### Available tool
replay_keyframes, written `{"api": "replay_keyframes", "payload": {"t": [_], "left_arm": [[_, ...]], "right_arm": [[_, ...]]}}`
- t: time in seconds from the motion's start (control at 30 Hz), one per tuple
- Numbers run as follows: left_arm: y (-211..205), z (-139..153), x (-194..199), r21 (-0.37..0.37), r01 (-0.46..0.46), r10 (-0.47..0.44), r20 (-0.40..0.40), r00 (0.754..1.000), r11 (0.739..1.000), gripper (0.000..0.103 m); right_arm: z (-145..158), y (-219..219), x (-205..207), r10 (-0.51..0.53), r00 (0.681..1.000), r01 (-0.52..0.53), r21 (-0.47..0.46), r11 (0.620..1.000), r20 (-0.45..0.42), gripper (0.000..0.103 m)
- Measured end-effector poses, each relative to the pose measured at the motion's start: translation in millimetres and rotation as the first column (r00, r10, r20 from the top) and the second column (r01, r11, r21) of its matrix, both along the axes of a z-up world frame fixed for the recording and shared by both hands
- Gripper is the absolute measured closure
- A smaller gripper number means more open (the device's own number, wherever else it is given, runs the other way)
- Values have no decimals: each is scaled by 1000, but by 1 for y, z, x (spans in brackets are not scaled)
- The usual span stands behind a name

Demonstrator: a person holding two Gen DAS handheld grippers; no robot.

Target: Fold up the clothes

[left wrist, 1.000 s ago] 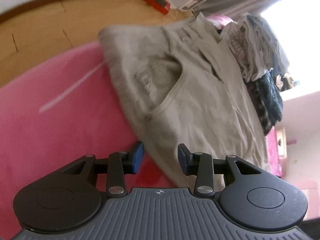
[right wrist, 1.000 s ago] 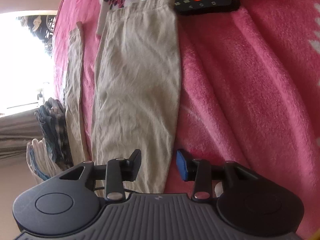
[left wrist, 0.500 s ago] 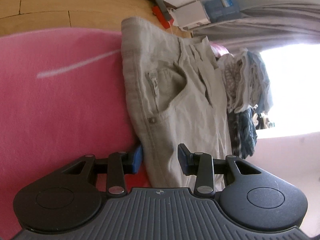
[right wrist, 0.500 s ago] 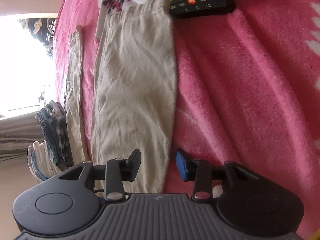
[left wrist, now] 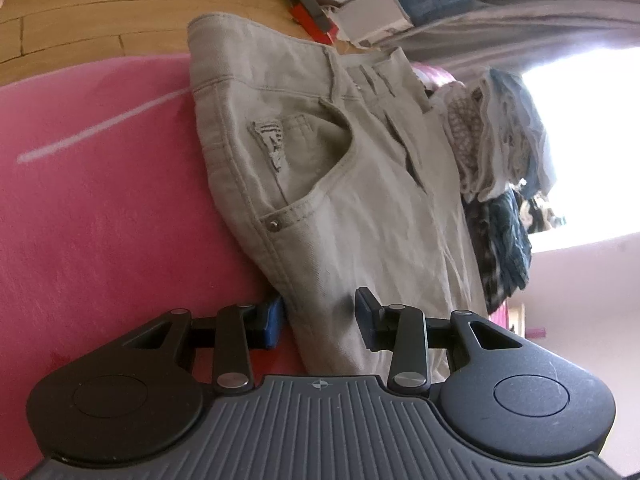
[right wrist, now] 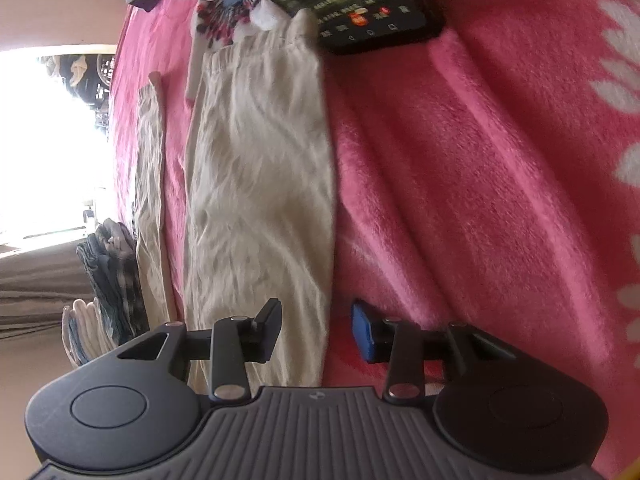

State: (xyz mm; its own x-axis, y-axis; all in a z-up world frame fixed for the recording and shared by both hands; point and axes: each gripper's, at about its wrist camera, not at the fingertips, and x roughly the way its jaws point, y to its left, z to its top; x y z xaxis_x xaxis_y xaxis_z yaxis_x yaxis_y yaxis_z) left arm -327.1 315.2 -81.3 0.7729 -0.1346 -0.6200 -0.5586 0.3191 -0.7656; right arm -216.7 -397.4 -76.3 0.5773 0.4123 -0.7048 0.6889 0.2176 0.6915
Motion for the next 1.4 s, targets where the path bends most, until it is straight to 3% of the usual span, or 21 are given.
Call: {"api": "replay_keyframes", "payload": {"t": [0.23, 0.33, 0.4, 0.5, 0.77, 1.23, 1.4], "left_arm": [[-2, 5, 1, 8, -3, 3, -10, 1000, 1000, 71], [-5, 8, 6, 18, 33, -33, -2, 999, 999, 78], [-6, 12, 10, 36, 52, -52, -10, 999, 998, 85], [-7, 19, 15, 61, 75, -74, -18, 997, 995, 91], [-8, 53, 25, 159, 124, -126, 1, 992, 979, 96], [-8, 57, 31, 155, 110, -112, 4, 994, 982, 96], [-8, 67, 38, 174, 116, -123, 29, 992, 978, 96]], "right_arm": [[-3, 8, 3, 46, 997, -47, 12, 999, 57, 62], [-3, 17, 7, 91, 993, -92, 14, 996, 73, 69], [0, 21, 10, 105, 991, -105, -14, 994, 77, 86], [8, 22, 11, 106, 989, -102, -38, 994, 107, 100], [41, 29, 20, 139, 972, -115, -133, 984, 192, 101], [51, 27, 23, 158, 962, -120, -173, 978, 225, 101], [67, 35, 36, 177, 948, -115, -235, 965, 264, 101]]}}
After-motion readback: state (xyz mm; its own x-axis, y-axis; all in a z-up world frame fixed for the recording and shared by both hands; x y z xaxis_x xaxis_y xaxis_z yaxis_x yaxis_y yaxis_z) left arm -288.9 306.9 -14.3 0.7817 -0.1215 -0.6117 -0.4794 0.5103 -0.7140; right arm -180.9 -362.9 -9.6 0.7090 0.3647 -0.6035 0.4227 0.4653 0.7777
